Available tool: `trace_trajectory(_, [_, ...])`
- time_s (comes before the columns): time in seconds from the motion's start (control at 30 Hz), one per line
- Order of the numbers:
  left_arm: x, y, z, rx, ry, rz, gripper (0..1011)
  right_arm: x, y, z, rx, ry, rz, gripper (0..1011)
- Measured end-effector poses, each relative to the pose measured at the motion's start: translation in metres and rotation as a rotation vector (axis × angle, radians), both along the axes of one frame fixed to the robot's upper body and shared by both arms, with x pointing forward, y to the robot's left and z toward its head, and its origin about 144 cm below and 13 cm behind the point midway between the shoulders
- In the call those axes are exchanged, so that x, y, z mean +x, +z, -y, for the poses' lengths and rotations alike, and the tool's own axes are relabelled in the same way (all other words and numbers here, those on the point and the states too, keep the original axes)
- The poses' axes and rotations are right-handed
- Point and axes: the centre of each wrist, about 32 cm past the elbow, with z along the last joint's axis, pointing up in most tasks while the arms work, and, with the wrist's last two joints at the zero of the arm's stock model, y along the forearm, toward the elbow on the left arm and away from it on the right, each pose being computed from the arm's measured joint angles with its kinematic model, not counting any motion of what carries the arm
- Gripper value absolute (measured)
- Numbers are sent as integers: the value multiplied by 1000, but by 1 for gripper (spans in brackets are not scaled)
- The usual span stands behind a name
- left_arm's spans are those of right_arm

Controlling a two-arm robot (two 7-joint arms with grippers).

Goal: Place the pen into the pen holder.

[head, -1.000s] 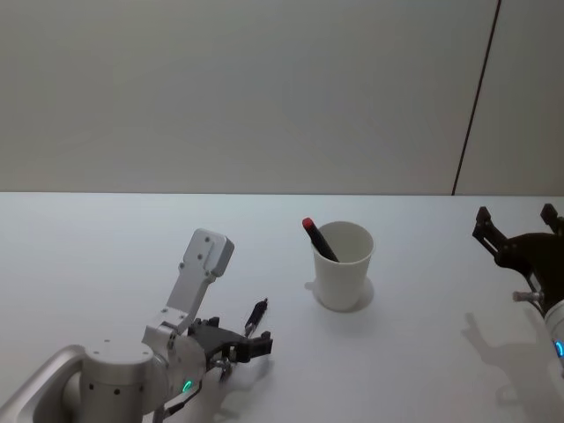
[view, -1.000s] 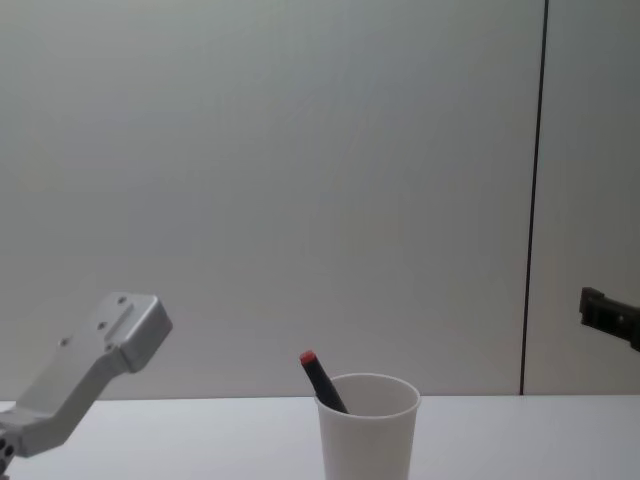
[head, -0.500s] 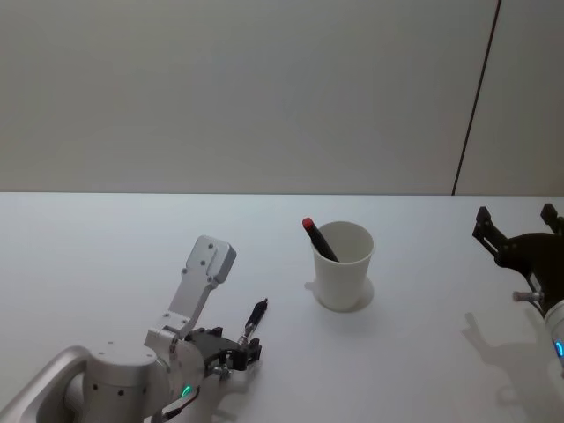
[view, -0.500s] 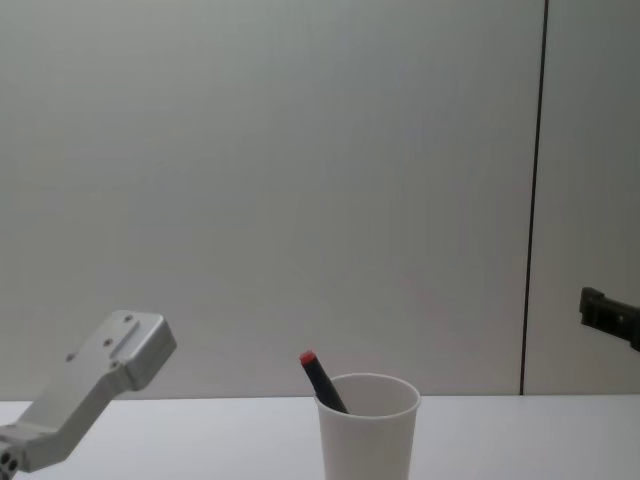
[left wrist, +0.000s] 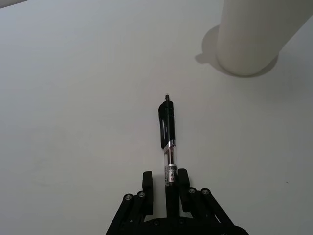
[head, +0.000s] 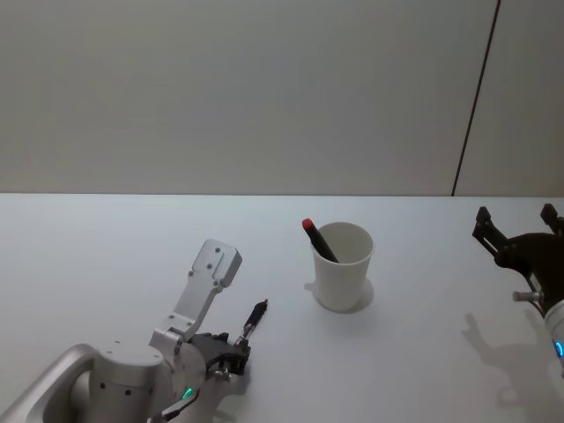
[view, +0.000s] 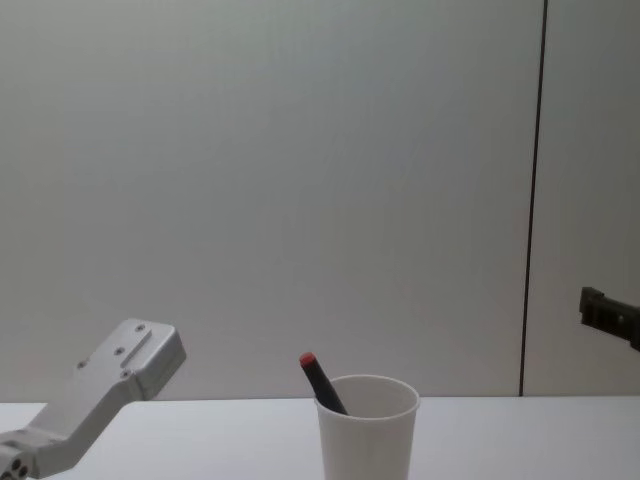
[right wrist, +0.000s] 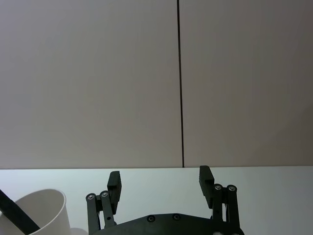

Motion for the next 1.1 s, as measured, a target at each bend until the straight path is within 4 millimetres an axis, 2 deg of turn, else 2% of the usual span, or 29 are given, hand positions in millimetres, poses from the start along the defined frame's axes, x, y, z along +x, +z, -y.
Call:
trace_trajectory(0.6, [-2,-1,2,22,-9,3,145,0,0,0,0,0,0,1001])
trace_trajectory(1.1, [-5,11,3,-16,-14,76,142,0,0,0,0,0,0,1001])
